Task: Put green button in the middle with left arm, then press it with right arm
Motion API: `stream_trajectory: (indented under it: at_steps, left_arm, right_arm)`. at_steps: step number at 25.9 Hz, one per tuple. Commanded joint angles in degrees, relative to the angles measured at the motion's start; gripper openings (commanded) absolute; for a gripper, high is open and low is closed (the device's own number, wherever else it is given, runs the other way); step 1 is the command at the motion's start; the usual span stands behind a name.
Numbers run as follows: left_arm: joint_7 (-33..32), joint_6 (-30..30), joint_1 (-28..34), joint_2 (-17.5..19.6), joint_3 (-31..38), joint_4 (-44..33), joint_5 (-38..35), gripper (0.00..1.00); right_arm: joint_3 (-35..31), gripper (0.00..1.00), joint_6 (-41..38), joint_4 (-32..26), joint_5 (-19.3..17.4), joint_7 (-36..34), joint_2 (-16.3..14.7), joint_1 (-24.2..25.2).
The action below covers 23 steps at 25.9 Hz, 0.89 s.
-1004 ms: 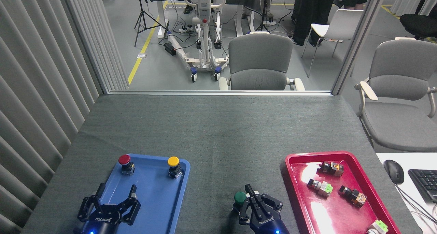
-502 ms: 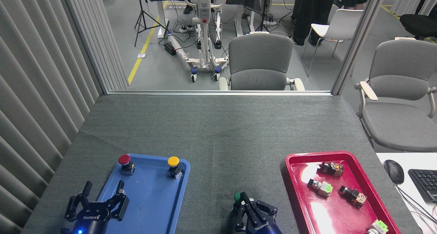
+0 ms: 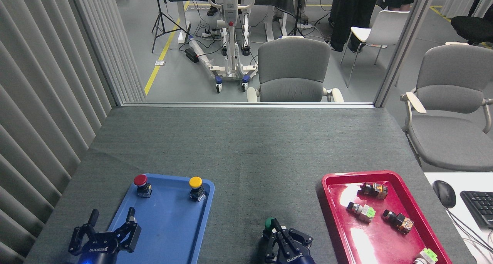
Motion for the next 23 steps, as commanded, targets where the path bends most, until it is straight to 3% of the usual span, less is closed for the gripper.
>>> stream_trajectory:
  at_steps: [1, 13, 15, 19, 21, 23]
  left_arm:
    - [-0.2, -0.1, 0.2, 0.0, 1.1, 0.0, 0.1, 1.0]
    - [-0.2, -0.1, 1.3, 0.0, 4.7, -1.1, 0.9, 1.0]
    - [-0.2, -0.2, 0.8, 0.0, 5.0, -1.1, 1.2, 1.0]
    - [-0.1, -0.5, -0.1, 0.1, 4.9, -1.3, 1.4, 1.0]
    - [-0.1, -1.4, 0.4, 0.1, 4.8, -2.5, 1.3, 1.0]
    - [-0.1, -2.5, 0.4, 0.0, 4.8, -2.5, 1.3, 1.0]
  right_arm:
    - [0.0, 0.0, 1.4, -1.0, -0.1, 0.0, 0.5, 0.0]
    - [-1.1, 0.04, 4.2, -4.6, -0.4, -9.5, 0.8, 0.0]
    - [-1.8, 0.21, 5.7, -4.7, -1.0, -9.3, 0.8, 0.0]
    - [-8.5, 0.86, 4.8, -6.6, -1.2, -9.5, 0.8, 2.0]
    - [-10.4, 0.97, 4.6, -7.2, -1.3, -9.4, 0.7, 2.6]
    - [-11.3, 0.98, 5.0, -7.4, -1.3, -9.4, 0.6, 3.1]
